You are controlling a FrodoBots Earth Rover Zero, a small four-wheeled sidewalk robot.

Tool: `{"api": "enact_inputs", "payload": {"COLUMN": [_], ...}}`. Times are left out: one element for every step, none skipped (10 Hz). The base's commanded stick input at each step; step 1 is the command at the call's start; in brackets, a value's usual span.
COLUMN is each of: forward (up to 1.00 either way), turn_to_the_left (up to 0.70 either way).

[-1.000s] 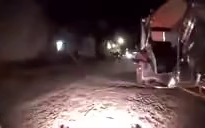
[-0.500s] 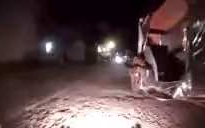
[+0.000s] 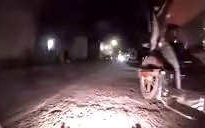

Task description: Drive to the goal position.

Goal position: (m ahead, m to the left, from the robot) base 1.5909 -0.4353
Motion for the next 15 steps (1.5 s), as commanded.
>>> {"api": "enact_inputs", "payload": {"forward": [0.85,0.85,0.85,0.85,0.85,0.85,0.85,0.85,0.85,0.85,0.85,0.85,0.85,0.85,0.85], "turn_to_the_left": [0.0,0.0,0.0,0.0,0.0,-0.05,-0.12,-0.18,-0.24,-0.31,-0.27,-0.12,-0.03,-0.21,-0.34]}}
